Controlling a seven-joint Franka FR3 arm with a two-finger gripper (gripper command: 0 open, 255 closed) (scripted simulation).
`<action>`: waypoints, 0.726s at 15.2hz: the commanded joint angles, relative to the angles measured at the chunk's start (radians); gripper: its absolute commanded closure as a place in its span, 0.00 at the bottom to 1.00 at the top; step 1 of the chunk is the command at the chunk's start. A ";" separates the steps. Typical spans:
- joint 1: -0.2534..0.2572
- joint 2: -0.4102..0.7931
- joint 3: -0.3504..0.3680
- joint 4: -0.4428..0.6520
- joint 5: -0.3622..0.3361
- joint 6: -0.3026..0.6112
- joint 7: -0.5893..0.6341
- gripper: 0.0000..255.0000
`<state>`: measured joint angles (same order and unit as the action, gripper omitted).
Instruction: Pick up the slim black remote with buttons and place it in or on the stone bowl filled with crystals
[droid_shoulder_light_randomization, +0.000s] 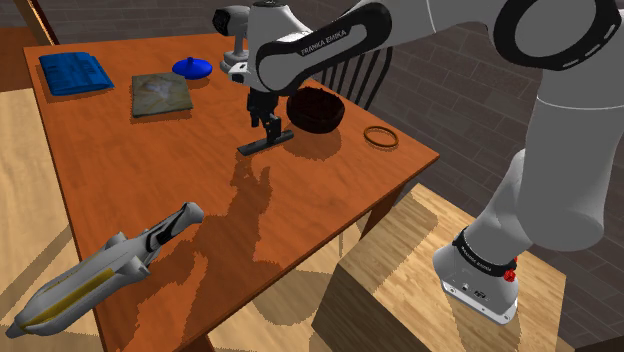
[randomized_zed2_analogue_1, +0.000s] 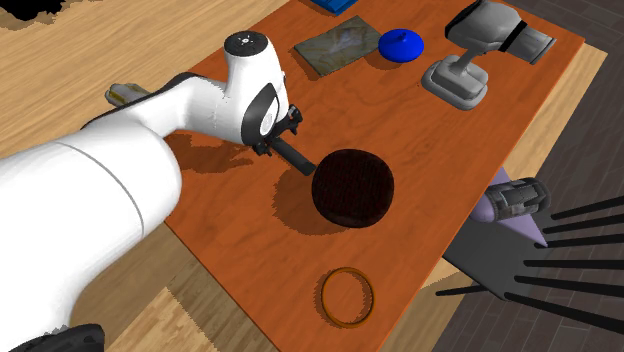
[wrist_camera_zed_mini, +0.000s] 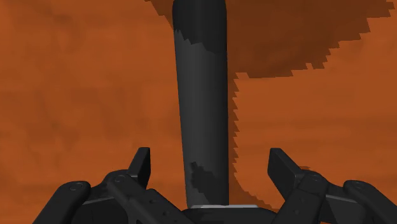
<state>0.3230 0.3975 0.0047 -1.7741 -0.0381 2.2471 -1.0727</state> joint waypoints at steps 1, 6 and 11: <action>0.000 0.017 0.000 -0.002 -0.001 0.019 -0.002 0.00; 0.000 0.046 0.000 -0.008 -0.002 0.055 -0.002 0.00; 0.000 0.046 0.000 -0.008 -0.002 0.055 -0.002 0.00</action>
<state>0.3226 0.4432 0.0043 -1.7823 -0.0403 2.3019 -1.0745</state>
